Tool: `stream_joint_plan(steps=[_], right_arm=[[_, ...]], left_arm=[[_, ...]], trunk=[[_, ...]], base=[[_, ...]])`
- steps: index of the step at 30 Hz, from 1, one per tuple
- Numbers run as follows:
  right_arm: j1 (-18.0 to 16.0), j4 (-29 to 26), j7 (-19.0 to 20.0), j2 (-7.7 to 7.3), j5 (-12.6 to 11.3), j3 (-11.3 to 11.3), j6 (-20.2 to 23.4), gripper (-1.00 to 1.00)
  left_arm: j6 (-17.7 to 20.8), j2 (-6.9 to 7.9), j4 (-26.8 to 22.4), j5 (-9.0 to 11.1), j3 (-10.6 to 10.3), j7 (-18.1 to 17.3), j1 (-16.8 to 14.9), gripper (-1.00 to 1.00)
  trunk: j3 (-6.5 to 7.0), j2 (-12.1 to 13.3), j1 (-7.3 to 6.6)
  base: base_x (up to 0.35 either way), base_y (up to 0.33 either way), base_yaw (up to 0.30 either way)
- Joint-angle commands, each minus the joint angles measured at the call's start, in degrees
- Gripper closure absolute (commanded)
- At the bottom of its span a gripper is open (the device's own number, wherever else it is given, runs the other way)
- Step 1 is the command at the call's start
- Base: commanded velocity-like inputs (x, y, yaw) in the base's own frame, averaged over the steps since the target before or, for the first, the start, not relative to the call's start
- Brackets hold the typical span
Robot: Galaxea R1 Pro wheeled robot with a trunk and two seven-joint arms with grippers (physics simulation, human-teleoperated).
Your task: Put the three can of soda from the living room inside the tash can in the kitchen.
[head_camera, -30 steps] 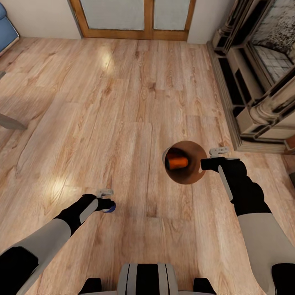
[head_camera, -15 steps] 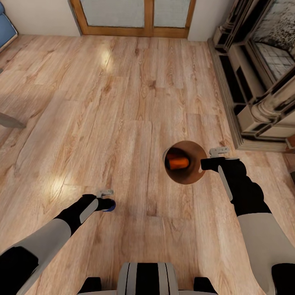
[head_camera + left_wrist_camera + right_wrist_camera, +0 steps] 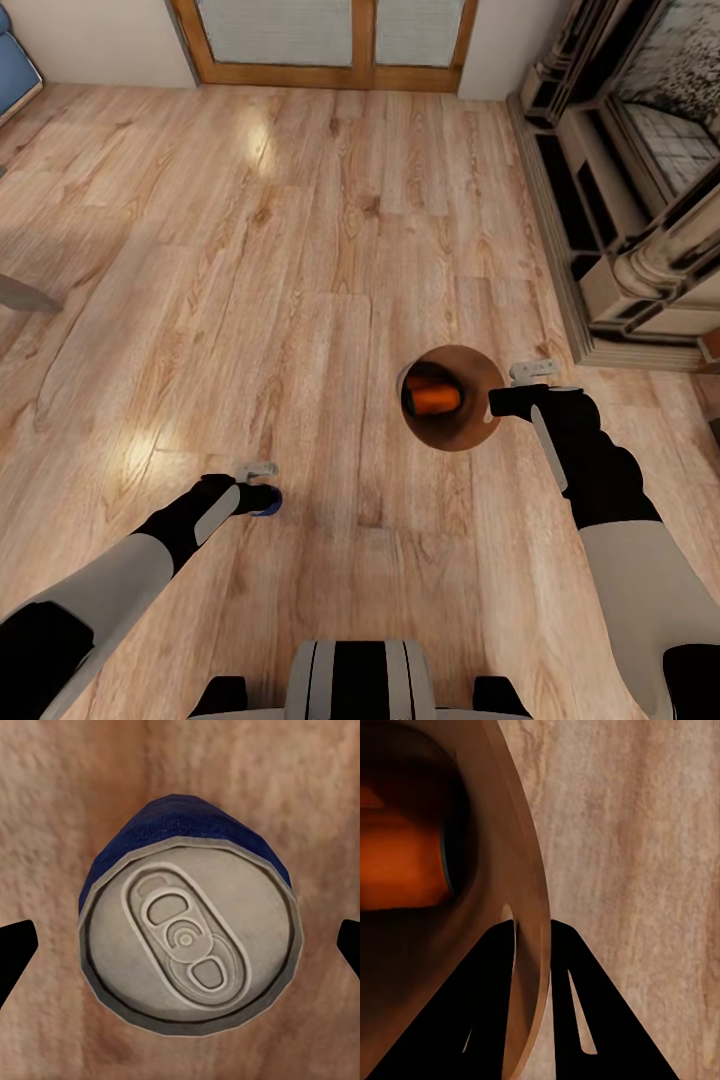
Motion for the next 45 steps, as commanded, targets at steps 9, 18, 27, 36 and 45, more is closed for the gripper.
stream_joint_plan(steps=[9,18,27,36,45], right_arm=[[0.0,0.0,0.3,0.01,-0.8,0.0,0.0,1.00],[0.1,0.0,0.3,0.01,-0.8,0.6,0.0,1.00],[0.1,0.0,0.3,0.09,-0.8,1.3,0.0,1.00],[0.1,0.0,0.3,0.10,-0.8,1.5,0.0,1.00],[0.1,0.1,0.3,0.10,-0.8,1.5,0.0,1.00]], left_arm=[[0.0,0.03,0.0,0.0,0.0,-0.1,0.0,-1.00],[0.0,0.03,0.0,0.0,0.0,0.0,0.0,1.00],[0.0,-0.03,0.0,0.0,0.0,-0.1,0.0,1.00],[0.1,-0.05,0.0,0.0,-0.1,-0.1,0.0,1.00],[0.2,-0.05,0.0,0.0,-0.1,-0.1,0.0,1.00]], trunk=[[0.01,0.0,-0.01],[0.01,0.0,-0.01],[0.18,0.4,-0.23],[1.80,4.0,-2.20],[3.42,7.6,-4.18]], base=[[0.000,0.000,0.000],[0.000,0.000,0.000],[0.000,0.000,0.000],[0.000,0.000,0.000],[0.000,0.000,0.000]])
